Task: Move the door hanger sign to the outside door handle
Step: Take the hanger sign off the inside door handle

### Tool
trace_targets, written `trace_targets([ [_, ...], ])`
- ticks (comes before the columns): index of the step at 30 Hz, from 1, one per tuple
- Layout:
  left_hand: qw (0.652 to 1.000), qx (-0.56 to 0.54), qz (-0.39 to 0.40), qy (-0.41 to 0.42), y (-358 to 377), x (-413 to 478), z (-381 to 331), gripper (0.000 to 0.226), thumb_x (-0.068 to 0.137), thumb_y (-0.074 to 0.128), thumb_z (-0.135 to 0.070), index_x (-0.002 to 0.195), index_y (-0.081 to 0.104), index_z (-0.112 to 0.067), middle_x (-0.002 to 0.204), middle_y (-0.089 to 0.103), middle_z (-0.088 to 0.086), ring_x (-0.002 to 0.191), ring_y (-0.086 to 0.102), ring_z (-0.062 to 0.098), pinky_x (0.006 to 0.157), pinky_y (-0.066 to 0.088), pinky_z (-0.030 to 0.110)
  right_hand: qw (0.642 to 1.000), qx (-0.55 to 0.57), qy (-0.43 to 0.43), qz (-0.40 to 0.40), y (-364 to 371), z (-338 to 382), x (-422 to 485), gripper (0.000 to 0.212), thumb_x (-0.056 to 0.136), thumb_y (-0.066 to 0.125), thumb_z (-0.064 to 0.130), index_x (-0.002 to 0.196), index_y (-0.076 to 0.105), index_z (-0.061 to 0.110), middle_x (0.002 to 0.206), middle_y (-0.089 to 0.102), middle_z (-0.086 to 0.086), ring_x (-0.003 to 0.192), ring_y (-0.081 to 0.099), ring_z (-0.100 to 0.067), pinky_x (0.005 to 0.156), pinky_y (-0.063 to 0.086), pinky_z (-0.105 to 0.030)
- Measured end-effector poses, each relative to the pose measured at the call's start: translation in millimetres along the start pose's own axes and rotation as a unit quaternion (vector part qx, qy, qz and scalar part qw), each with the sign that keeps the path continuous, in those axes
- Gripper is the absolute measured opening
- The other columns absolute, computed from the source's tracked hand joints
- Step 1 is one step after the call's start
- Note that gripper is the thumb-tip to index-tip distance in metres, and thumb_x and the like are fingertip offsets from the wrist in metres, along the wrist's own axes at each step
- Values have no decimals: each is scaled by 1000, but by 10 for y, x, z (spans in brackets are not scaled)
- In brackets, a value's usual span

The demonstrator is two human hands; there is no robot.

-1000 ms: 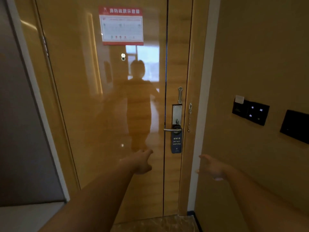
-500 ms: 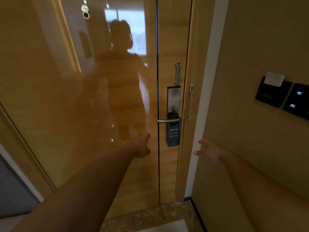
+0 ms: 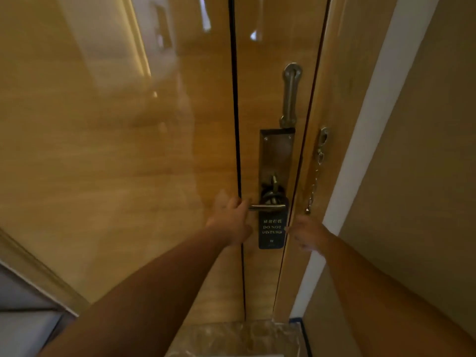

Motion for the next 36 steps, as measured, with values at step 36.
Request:
trace_targets([
  [36, 976, -146, 76, -146, -336, -107, 1253, 49, 91, 36, -2, 139, 38, -12, 141, 46, 18, 124, 48, 34, 91, 43, 36, 987, -82, -88, 108, 1077, 705, 155, 7, 83, 66, 28, 77, 64, 25, 73, 68, 1, 49, 64, -8, 45, 46, -19],
])
Point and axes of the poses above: each hand's wrist, its own x-axis towards the middle knuckle, its own y-axis out of the palm, z = x × y, the point moved 9 cm from there along x, towards the middle knuckle
